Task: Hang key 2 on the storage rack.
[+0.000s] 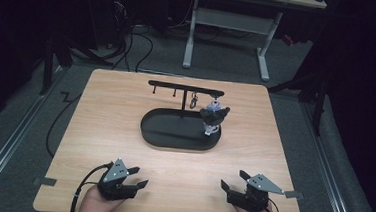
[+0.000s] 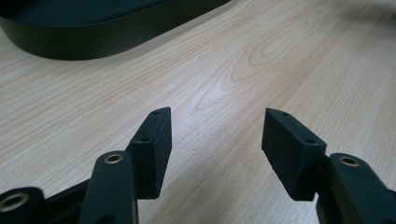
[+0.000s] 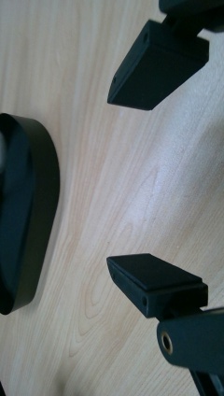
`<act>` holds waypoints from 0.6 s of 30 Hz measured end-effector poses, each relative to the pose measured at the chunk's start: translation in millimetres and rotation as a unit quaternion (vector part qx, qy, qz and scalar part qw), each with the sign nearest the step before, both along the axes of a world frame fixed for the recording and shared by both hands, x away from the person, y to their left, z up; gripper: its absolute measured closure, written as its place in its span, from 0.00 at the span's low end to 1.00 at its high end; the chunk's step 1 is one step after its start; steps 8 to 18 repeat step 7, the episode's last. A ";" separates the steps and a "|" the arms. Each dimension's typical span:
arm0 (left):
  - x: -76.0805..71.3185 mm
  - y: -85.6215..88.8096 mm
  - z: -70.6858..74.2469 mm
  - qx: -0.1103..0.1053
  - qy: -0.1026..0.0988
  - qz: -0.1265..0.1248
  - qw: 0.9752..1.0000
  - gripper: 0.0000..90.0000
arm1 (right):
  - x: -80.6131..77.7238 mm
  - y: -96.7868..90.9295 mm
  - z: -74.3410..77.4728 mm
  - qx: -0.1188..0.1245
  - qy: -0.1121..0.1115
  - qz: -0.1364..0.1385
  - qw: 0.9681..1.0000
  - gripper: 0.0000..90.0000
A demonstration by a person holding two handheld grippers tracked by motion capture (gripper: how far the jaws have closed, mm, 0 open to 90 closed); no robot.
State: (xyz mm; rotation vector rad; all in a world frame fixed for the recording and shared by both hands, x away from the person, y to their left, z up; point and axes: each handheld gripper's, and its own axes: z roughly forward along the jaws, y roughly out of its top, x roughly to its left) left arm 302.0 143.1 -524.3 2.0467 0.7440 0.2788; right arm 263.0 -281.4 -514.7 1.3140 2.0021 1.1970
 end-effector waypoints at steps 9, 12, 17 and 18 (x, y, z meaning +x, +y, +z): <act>-0.8 1.0 -1.5 0.000 -0.001 0.009 1.000 0.46 | 4.8 2.3 -3.0 0.005 -0.004 0.007 1.000 0.23; -0.8 1.0 -1.5 0.000 -0.001 0.009 1.000 0.46 | 4.8 2.3 -3.0 0.005 -0.004 0.007 1.000 0.23; -0.8 1.0 -1.5 0.000 -0.001 0.009 1.000 0.46 | 4.8 2.3 -3.0 0.005 -0.004 0.007 1.000 0.23; -0.8 1.0 -1.5 0.000 -0.001 0.009 1.000 0.46 | 4.8 2.3 -3.0 0.005 -0.004 0.007 1.000 0.23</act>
